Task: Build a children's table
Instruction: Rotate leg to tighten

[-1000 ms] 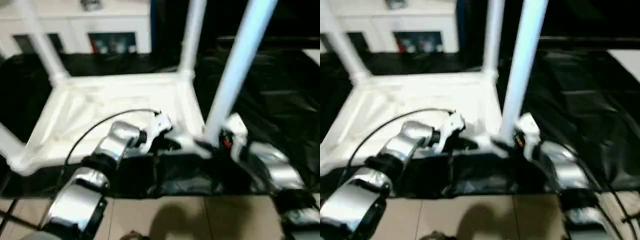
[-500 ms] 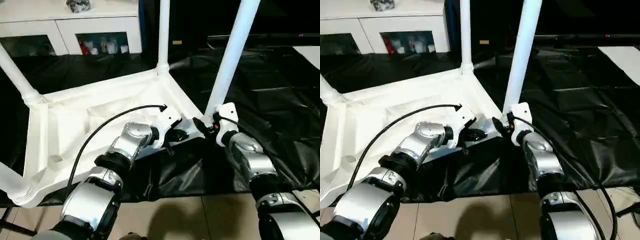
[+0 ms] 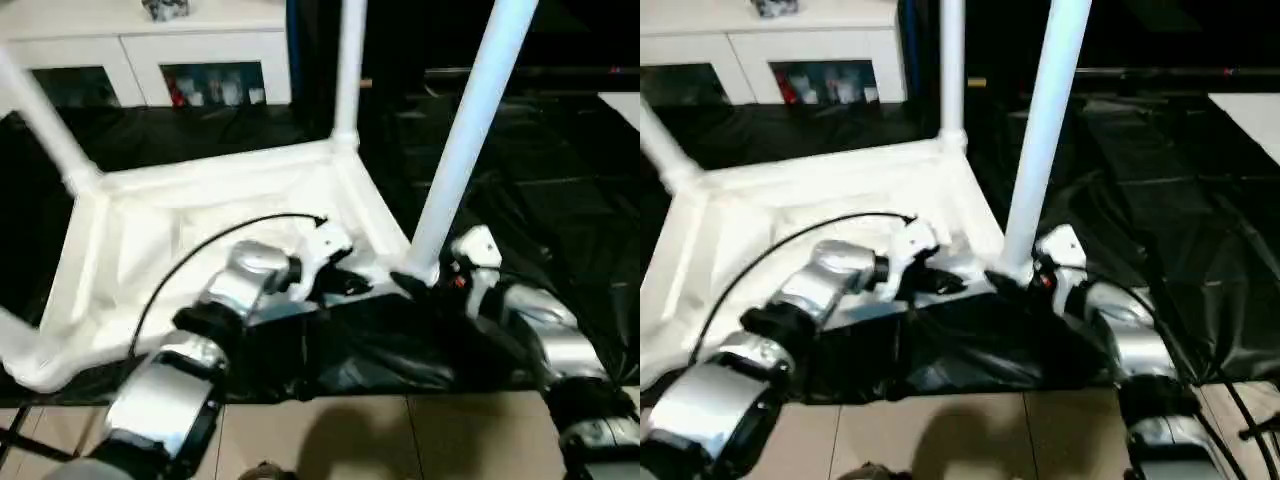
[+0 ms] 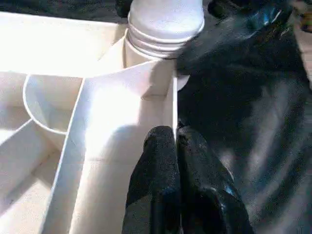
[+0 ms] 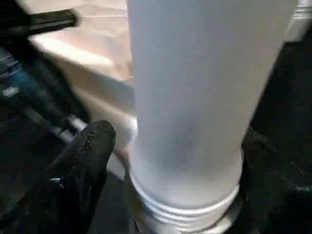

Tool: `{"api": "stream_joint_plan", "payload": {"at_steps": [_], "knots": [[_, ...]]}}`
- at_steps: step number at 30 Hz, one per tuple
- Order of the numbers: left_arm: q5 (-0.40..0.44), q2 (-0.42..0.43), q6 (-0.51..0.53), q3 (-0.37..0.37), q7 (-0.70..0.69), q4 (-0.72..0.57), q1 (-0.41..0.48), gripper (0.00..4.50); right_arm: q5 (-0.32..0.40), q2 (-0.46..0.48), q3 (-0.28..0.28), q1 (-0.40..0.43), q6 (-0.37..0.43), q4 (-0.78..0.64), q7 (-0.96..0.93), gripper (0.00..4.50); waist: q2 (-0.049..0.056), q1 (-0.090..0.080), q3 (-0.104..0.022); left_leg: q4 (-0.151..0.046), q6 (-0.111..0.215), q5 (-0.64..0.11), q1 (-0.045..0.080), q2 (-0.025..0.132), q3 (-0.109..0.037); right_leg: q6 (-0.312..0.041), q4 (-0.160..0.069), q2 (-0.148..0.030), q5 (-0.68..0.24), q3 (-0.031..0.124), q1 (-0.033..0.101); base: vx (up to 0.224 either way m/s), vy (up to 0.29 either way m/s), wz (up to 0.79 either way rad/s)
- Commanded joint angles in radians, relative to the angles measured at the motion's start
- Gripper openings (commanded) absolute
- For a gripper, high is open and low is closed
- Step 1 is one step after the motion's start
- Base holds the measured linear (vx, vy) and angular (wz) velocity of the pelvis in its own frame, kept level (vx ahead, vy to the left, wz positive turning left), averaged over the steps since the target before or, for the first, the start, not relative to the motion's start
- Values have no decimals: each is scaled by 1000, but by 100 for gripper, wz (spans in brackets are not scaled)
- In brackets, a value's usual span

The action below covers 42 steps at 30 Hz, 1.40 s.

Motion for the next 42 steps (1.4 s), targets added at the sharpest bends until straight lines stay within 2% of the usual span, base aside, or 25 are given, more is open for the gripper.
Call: {"api": "stream_joint_plan", "payload": {"at_steps": [1, 3, 4, 8, 10, 12, 19, 23, 25, 27, 28, 31, 33, 36, 38, 40, 42], "knots": [[-23, -33, -31, -29, -32, -51, -9, 0, 19, 33, 161, 28, 20, -71, 201, 374, -14, 6, -58, -81, 69, -216, 24, 151, -78, -249, -73, -137, -167, 76, 39, 0, 0, 0], [-24, -23, -37, -30, -61, -53, -7, 0, 28, 13, 166, 40, 35, -94, 244, 359, -14, 10, -60, -82, 64, -208, 26, 154, -78, -249, -69, -137, -148, 78, 39, 0, 0, 0], [-29, -9, -43, -31, -104, -56, -5, 0, 32, -11, 175, 53, 49, -118, 291, 359, -10, 10, -60, -82, 65, -203, 25, 153, -78, -252, -69, -136, -136, 78, 38, 0, 0, 0], [-40, 10, -44, -33, -161, -58, -5, 0, 33, -37, 185, 67, 67, -144, 339, 321, -13, 24, -61, -80, 73, -184, 24, 152, -77, -255, -66, -140, -100, 78, 38, 0, 0, 0], [-43, 17, -43, -36, -178, -61, -4, 0, 35, -43, 192, 69, 71, -150, 353, 317, -13, 25, -61, -81, 67, -188, 26, 153, -77, -253, -65, -138, -110, 77, 37, 0, 0, 0], [-45, 27, -39, -41, -206, -65, -2, 0, 37, -50, 200, 75, 82, -165, 374, 289, -12, 25, -61, -82, 62, -194, 26, 153, -78, -254, -66, -139, -115, 77, 38, 0, 0, 0], [-40, 32, -46, -39, -207, -73, 7, 0, 20, -49, 212, 82, 89, -179, 380, 272, -13, 25, -61, -81, 49, -194, 25, 152, -78, -256, -66, -142, -118, 78, 38, 0, 0, 0], [-41, 15, -45, -25, -151, -67, 0, 0, 16, -13, 179, 64, 85, -145, 302, 270, -12, 23, -59, -83, 41, -207, 26, 153, -79, -251, -69, -140, -144, 79, 36, 0, 0, 0], [-34, -5, -43, -16, -76, -55, -10, 0, -16, 31, 151, 32, 74, -80, 171, 270, -11, 17, -57, -85, 18, -232, 28, 152, -80, -252, -72, -141, -182, 78, 31, 0, 0, 0], [-27, -19, -41, -10, -23, -44, -17, 0, -40, 58, 132, 3, 75, -25, 73, 269, -11, 8, -55, -88, -10, -263, 26, 152, -85, -244, -77, -146, -240, 80, 34, 0, 0, 0], [-23, -29, -37, -5, 12, -37, -22, 0, -56, 75, 120, -17, 75, 13, 6, 269, -11, 1, -54, -90, -31, -285, 30, 151, -87, -238, -82, -145, -269, 81, 30, 0, 0, 0], [-14, -75, -6, 19, 163, -6, -45, 0, -84, 132, 74, -84, 95, 136, -222, 269, -8, -20, -52, -94, -59, -307, 30, 148, -91, -240, -80, -140, -267, 82, 30, 0, 0, 0], [-13, -93, 6, 28, 218, 4, -52, 0, -93, 153, 63, -104, 107, 169, -295, 269, -9, -22, -54, -93, -57, -305, 33, 147, -88, -239, -82, -141, -245, 84, 30, 0, 0, 0], [-11, -124, 20, 40, 303, 15, -61, 0, -110, 190, 60, -129, 120, 210, -388, 269, -12, -26, -60, -84, -5, -220, 26, 140, -80, -266, -71, -140, -101, 83, 38, 0, 0, 0], [-12, -145, 25, 42, 333, 8, -59, 0, -124, 219, 62, -143, 92, 232, -404, 269, -12, -25, -61, -80, 20, -197, 22, 137, -78, -268, -71, -141, -89, 81, 41, 0, 0, 0], [-12, -152, 24, 40, 324, 3, -55, 0, -123, 231, 60, -151, 74, 247, -394, 325, -12, -22, -60, -79, 38, -193, 21, 139, -78, -260, -73, -140, -110, 80, 41, 0, 0, 0], [-12, -151, 20, 34, 298, -3, -49, 0, -106, 239, 57, -155, 81, 246, -357, 341, -10, -21, -59, -84, 38, -212, 25, 143, -78, -253, -75, -134, -144, 78, 38, 0, 0, 0]]}}
